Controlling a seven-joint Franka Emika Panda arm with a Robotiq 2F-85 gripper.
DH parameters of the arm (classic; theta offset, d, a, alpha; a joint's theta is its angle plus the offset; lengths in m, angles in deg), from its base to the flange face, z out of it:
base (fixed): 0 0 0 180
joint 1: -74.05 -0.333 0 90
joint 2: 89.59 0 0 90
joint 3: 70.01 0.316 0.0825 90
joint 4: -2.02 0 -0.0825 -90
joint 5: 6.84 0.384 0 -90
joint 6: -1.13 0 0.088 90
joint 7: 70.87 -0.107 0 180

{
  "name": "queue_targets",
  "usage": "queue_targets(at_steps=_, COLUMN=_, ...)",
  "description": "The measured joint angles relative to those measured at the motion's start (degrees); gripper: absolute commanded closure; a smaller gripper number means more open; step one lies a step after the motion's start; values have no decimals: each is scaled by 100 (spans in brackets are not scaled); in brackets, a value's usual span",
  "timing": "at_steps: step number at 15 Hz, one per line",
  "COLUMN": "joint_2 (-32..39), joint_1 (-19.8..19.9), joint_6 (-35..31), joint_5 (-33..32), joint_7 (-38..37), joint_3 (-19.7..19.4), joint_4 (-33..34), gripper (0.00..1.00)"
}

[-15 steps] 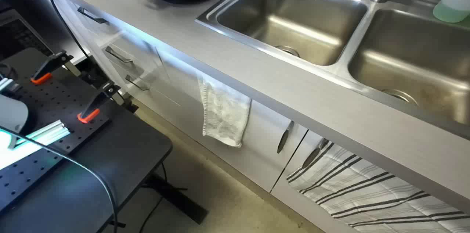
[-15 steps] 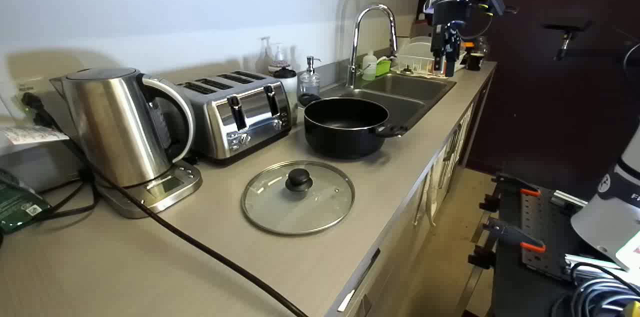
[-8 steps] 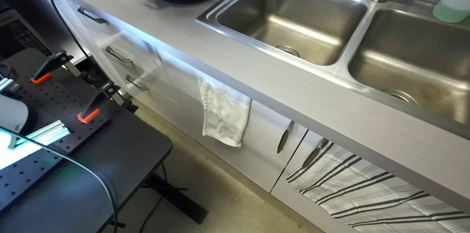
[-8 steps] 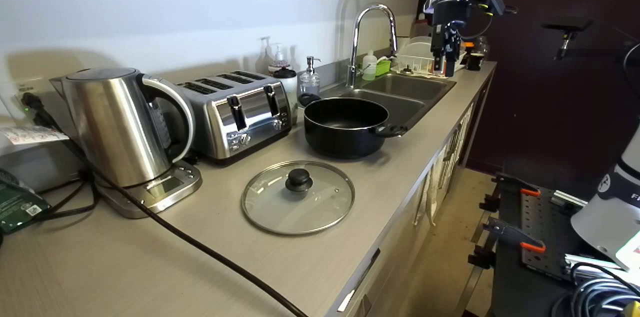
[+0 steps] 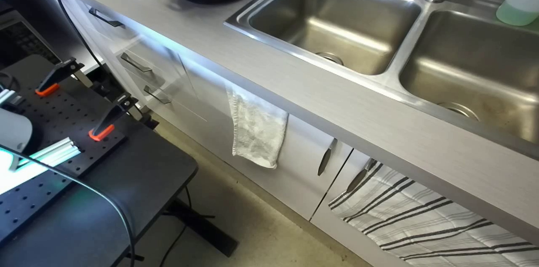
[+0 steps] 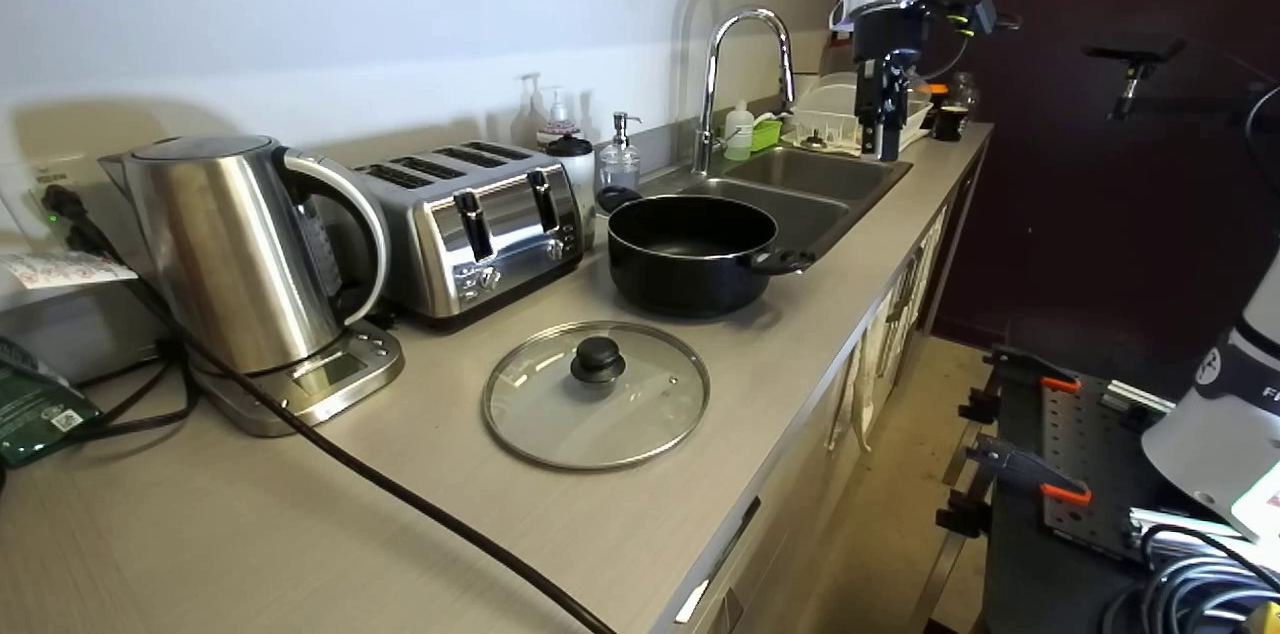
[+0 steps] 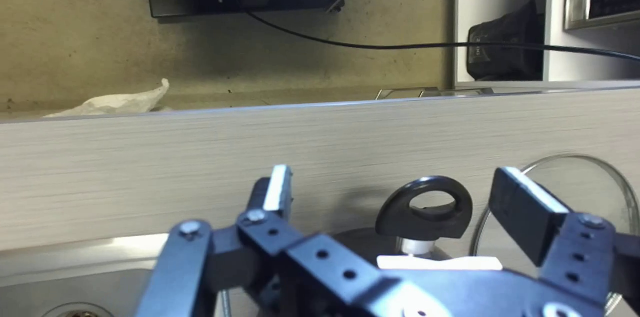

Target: Put the glass lid on the pot

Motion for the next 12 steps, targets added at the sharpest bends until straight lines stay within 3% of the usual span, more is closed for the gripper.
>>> queue_targets(at_steps=12, joint_2=584, joint_1=-831, joint_6=-800, joint_5=-1333, joint_7=-233, joint_3=1571, joint_4=-31, gripper=0)
